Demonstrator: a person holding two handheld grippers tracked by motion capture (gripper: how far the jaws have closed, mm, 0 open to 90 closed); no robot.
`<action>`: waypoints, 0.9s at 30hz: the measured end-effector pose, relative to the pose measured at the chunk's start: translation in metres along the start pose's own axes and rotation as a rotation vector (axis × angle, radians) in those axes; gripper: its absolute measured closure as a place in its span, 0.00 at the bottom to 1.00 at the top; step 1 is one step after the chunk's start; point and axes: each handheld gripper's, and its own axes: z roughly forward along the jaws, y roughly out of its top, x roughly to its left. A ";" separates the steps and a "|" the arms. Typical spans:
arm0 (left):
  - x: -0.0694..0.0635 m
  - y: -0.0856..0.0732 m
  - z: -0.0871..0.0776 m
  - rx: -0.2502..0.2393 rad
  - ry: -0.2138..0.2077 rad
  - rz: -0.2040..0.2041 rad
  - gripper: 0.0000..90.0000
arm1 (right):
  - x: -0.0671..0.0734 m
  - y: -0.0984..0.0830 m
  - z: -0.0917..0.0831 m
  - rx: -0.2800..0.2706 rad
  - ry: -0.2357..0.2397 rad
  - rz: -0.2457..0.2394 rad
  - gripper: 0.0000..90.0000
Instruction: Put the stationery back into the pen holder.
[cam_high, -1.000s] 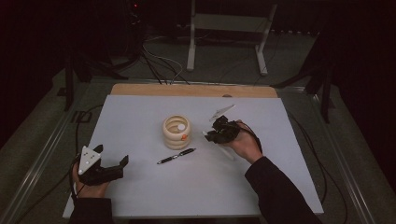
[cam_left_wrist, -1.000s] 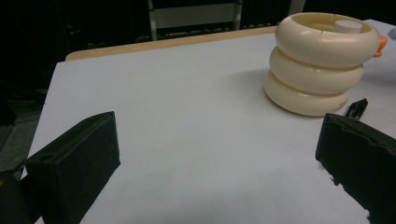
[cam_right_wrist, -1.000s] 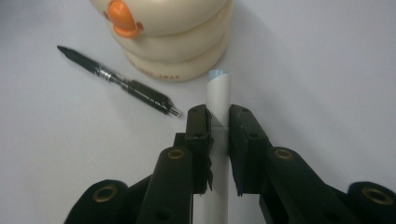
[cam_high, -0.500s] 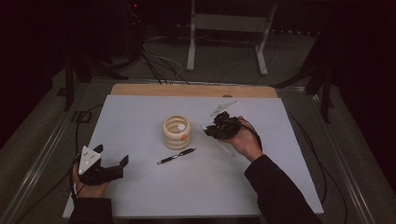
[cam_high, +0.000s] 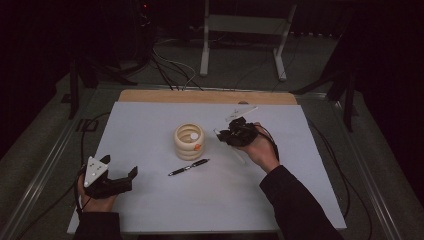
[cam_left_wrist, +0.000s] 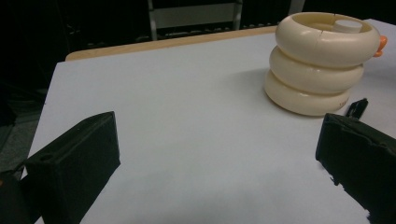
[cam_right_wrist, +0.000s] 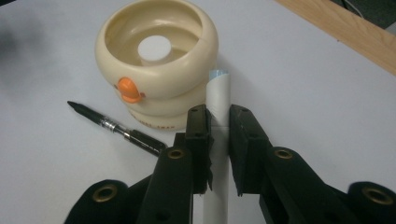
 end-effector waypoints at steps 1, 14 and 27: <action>0.000 0.000 0.000 0.000 0.000 -0.001 0.00 | 0.000 0.000 0.000 -0.003 -0.001 -0.001 0.88; 0.000 0.000 0.000 0.000 0.000 0.001 0.00 | 0.004 0.013 -0.005 -0.070 -0.017 0.000 0.88; 0.000 0.000 0.000 -0.001 -0.001 0.001 0.00 | 0.007 0.021 -0.005 -0.139 -0.028 0.001 0.88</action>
